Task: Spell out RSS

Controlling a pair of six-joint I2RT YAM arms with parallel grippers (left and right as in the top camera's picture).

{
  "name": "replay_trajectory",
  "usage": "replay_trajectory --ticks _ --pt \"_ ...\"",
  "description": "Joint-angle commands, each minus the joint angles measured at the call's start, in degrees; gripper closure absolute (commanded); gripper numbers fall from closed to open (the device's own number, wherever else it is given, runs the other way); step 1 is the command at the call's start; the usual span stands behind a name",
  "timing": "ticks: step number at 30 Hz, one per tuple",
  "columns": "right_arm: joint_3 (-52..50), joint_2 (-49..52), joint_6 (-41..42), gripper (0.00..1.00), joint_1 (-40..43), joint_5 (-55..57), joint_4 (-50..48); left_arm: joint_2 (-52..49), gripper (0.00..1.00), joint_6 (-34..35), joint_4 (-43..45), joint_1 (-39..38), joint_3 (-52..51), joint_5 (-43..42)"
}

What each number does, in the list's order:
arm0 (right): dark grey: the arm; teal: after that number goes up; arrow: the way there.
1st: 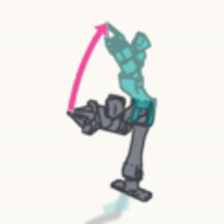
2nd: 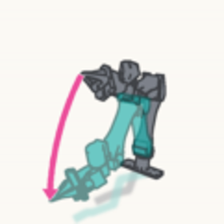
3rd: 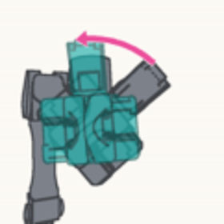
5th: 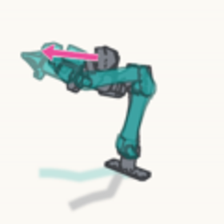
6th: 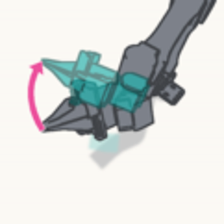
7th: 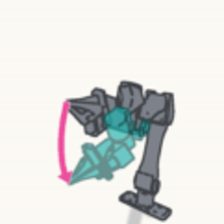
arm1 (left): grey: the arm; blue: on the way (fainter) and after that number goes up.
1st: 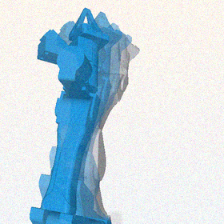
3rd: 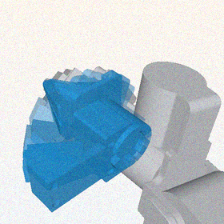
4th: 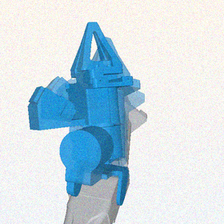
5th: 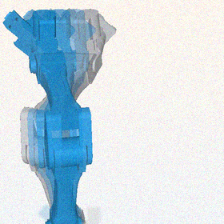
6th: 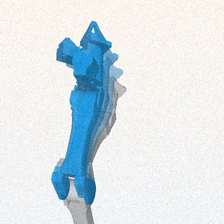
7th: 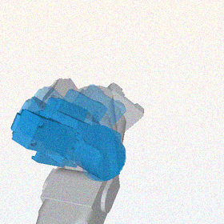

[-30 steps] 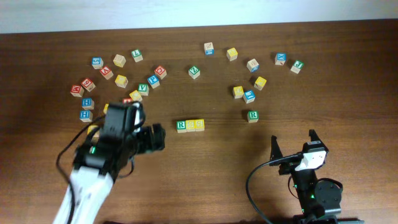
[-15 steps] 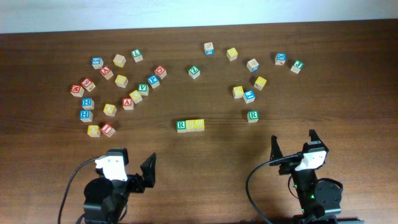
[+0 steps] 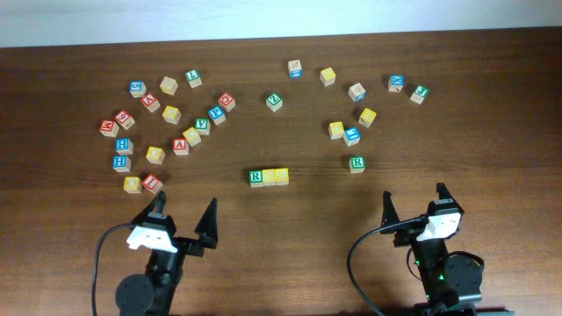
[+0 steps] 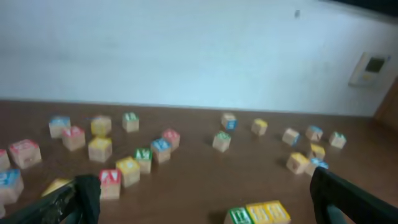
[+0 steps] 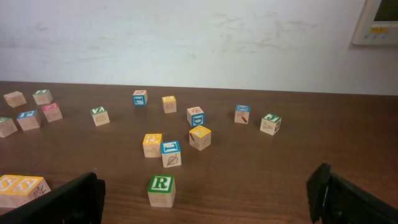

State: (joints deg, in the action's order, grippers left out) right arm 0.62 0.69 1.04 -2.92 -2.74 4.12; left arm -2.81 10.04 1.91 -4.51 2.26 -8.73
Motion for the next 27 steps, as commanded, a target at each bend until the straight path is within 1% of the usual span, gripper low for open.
replay_trajectory --ticks 1,4,5,6,7,10,15,27 --pt "-0.3 -0.5 -0.2 0.02 0.4 0.4 0.4 2.5 0.01 -4.5 2.3 0.5 -1.7 1.2" --pt "-0.3 -0.5 -0.2 0.02 0.4 0.4 0.4 2.5 0.01 -10.0 1.0 1.2 -1.7 1.3" --pt "-0.3 -0.5 -0.2 0.02 0.4 0.4 0.4 2.5 0.01 -11.9 -0.7 1.9 -1.7 1.6" --pt "-0.3 -0.5 -0.2 0.02 0.4 0.4 0.4 2.5 0.01 -12.0 -4.7 3.1 -1.7 4.7" --pt "-0.3 -0.5 -0.2 0.02 0.4 0.4 0.4 2.5 0.01 -12.0 -6.7 3.6 -1.7 5.8" --pt "-0.3 -0.5 -0.2 0.02 0.4 0.4 0.4 2.5 0.01 -11.3 -6.6 4.6 -1.7 8.2" --pt "-0.3 -0.5 -0.2 0.02 0.4 0.4 0.4 2.5 0.01 -6.3 -6.6 4.6 -1.8 11.4" --pt "-0.3 -0.5 -0.2 0.02 0.4 0.4 0.4 2.5 0.01 -7.1 -6.8 5.2 -1.8 10.4"
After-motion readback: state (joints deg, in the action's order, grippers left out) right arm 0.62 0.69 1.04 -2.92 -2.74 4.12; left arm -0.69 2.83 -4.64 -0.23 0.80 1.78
